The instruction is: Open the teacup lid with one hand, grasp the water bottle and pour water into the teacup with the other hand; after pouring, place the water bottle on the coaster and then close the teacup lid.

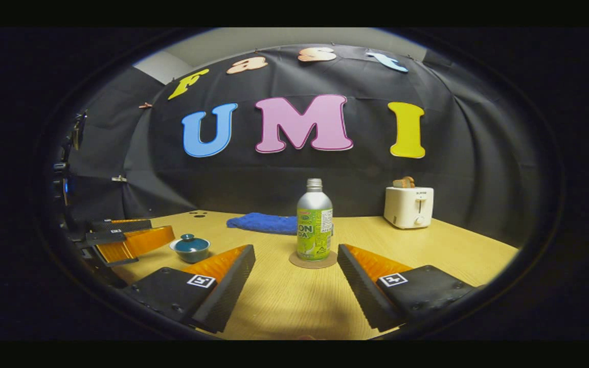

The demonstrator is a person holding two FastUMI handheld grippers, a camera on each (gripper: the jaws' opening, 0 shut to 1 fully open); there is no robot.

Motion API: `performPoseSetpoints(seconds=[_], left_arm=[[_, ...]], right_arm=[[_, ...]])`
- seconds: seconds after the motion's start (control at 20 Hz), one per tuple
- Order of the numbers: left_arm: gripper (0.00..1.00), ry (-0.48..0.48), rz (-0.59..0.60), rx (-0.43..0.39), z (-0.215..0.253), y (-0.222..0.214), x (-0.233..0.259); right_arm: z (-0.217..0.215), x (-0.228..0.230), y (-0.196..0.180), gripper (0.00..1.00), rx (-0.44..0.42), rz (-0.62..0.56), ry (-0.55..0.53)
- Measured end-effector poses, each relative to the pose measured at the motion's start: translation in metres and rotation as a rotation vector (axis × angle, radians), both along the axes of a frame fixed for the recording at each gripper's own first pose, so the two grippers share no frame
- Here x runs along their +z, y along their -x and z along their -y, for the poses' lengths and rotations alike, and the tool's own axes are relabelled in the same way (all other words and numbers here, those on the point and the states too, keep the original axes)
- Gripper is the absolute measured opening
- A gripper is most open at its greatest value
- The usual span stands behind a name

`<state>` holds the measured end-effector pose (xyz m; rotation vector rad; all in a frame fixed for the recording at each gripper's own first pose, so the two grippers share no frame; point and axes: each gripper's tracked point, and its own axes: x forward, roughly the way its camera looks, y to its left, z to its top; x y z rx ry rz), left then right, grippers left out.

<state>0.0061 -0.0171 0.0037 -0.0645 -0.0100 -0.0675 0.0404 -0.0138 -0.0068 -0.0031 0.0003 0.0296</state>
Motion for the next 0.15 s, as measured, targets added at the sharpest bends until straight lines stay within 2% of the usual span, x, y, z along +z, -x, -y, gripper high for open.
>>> performPoseSetpoints(seconds=[0.15], left_arm=[[0.97, -0.027, -0.005, 0.015, -0.0032, -0.0033, -0.0026]], right_arm=[[0.0017, -0.0006, 0.0004, 1.00, -0.010, 0.001, 0.000]])
